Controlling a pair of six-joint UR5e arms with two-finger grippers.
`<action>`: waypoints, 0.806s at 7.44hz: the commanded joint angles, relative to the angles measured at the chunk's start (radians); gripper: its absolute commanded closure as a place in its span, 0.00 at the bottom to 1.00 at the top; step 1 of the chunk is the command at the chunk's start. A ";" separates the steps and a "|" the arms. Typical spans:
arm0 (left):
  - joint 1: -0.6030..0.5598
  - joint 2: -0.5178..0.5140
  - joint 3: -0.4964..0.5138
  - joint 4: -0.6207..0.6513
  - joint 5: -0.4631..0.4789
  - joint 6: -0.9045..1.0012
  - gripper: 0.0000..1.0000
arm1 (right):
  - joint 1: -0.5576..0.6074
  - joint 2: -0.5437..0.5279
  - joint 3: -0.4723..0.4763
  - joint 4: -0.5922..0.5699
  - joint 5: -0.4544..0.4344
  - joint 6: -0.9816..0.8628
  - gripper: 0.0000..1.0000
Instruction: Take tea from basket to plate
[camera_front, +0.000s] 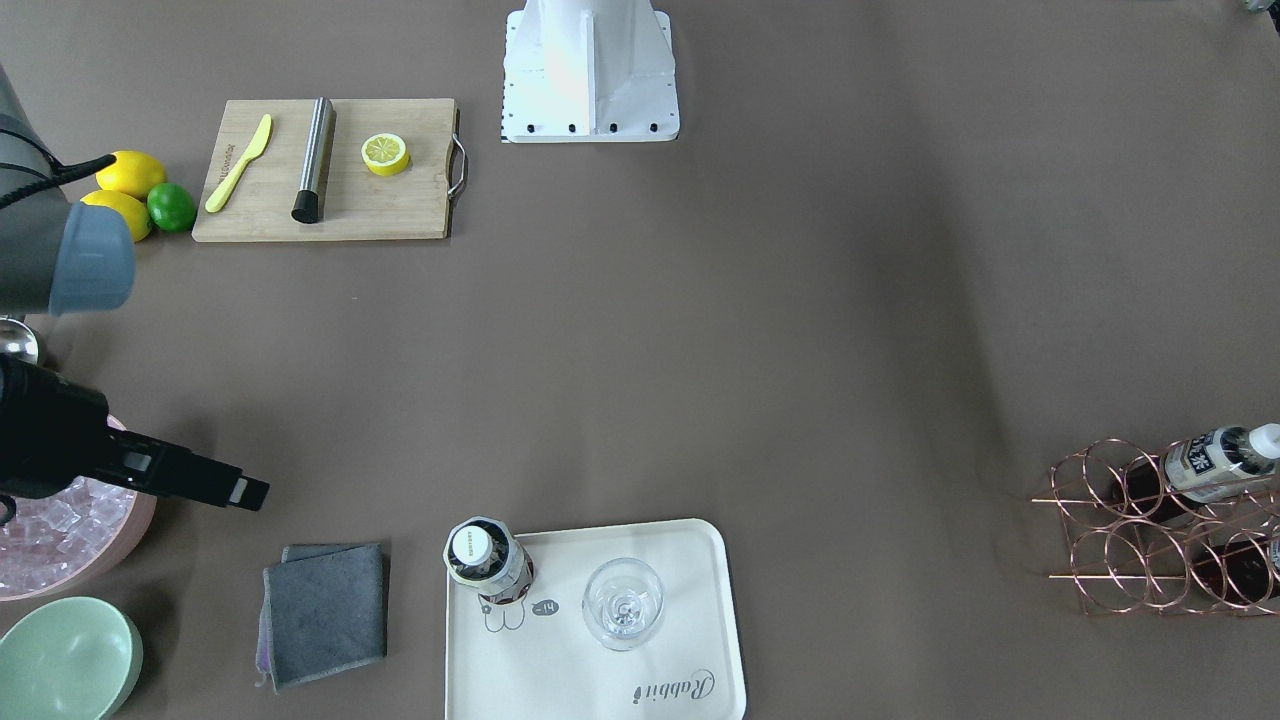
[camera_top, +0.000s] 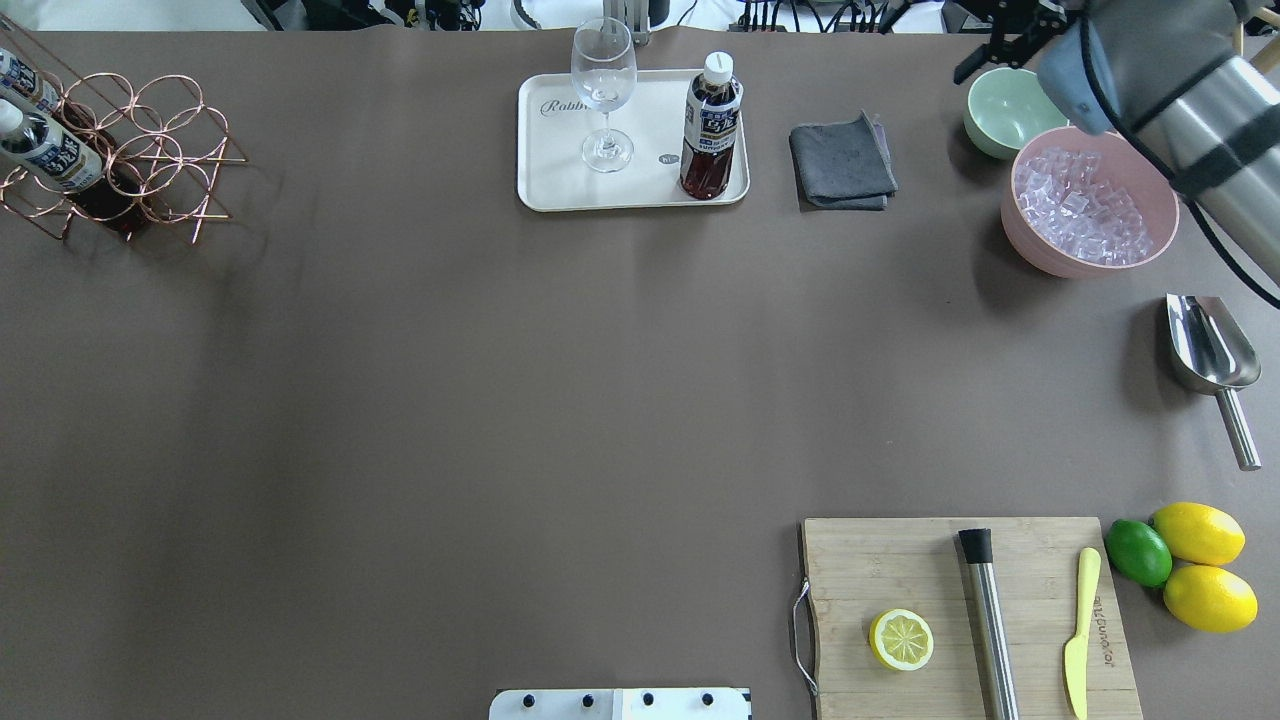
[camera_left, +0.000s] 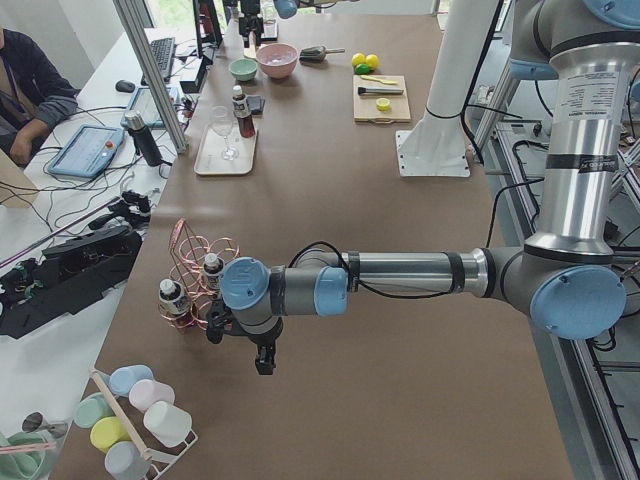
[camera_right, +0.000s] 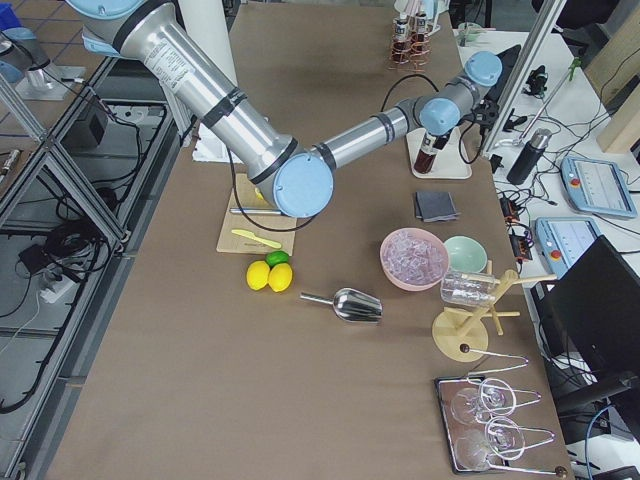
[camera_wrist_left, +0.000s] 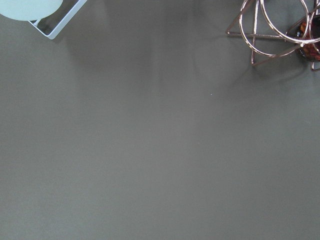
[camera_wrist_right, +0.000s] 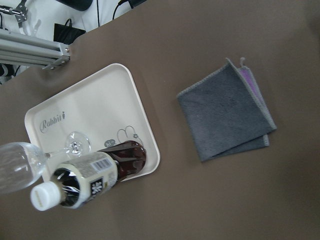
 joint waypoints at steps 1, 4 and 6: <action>0.000 0.002 0.002 0.000 0.000 0.002 0.03 | 0.008 -0.384 0.331 -0.001 -0.179 -0.204 0.01; 0.000 0.002 -0.001 0.001 0.000 0.002 0.03 | 0.057 -0.709 0.460 -0.010 -0.299 -0.702 0.00; 0.000 0.002 0.002 0.001 0.001 0.002 0.03 | 0.190 -0.791 0.391 -0.037 -0.318 -1.025 0.00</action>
